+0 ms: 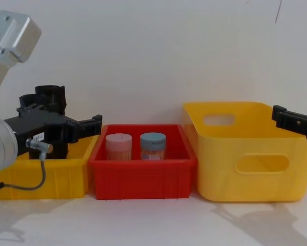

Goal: Pick up the garbage bag with the one hand and transfer it to the other hand.

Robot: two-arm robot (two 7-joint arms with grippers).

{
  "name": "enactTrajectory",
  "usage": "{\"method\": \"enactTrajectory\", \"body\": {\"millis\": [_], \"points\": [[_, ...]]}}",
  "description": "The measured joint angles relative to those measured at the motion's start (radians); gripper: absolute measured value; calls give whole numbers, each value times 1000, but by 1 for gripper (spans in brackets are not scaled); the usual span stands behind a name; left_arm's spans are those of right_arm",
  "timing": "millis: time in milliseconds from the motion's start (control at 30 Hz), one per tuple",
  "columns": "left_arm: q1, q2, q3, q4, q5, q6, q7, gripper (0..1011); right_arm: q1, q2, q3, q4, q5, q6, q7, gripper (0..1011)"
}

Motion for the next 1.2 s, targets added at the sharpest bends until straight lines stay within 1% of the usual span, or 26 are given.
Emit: {"method": "enactTrajectory", "body": {"millis": [433,500,633,767,967,1200], "points": [[64,-1,-29,-51,26,-19,41,1001,0,0,0,0,0,0,0,1000],[79,-1,-39,-62,31,-24,53,1002,0,0,0,0,0,0,0,1000],[92,-1,-49,-71,35,-28,64,1001,0,0,0,0,0,0,0,1001],[110,-2,-67,-82,38,-35,78,1001,0,0,0,0,0,0,0,1000],[127,-6,-90,-87,39,-42,93,1002,0,0,0,0,0,0,0,1000],[133,-15,-112,-79,39,-51,103,1002,0,0,0,0,0,0,0,1000]]}}
